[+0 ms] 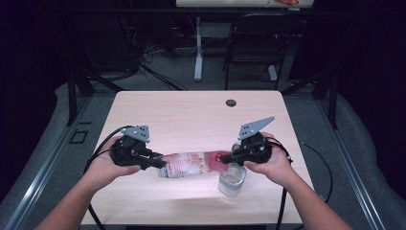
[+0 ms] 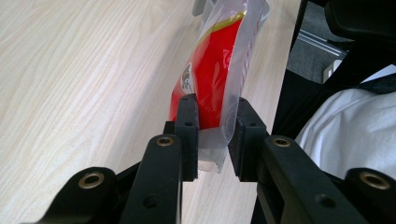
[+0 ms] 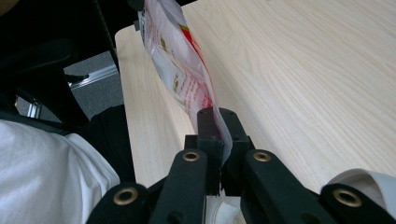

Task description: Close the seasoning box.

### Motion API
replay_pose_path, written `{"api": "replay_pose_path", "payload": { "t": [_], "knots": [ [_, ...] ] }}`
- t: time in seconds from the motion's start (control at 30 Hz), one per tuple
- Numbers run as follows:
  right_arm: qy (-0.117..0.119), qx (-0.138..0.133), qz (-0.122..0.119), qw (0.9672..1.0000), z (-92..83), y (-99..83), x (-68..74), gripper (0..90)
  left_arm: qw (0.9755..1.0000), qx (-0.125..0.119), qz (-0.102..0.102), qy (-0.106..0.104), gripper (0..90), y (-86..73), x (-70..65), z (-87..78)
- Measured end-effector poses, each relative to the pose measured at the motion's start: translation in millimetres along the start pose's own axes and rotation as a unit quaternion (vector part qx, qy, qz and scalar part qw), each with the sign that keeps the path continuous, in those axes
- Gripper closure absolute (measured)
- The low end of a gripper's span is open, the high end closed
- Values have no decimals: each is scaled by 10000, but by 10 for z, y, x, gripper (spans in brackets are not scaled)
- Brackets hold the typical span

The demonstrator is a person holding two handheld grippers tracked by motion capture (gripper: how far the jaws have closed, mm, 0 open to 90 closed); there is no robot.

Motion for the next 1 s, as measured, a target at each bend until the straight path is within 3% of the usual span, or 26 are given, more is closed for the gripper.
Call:
{"api": "replay_pose_path", "payload": {
  "t": [1.0],
  "knots": [
    [-27,-133,62,9999,-68,-75,-6,893,9999,-49,131,36,768,196,-23,-75]
  ]
}}
Point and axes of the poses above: each handheld gripper's, and its own axes: z roughly forward along the jaws, y roughly out of its top, x roughly to its left, the point moved 8 cm from there along z, roughly forward along the jaws, and after that the axes turned 14 degrees about y, right-handed, at the moved point
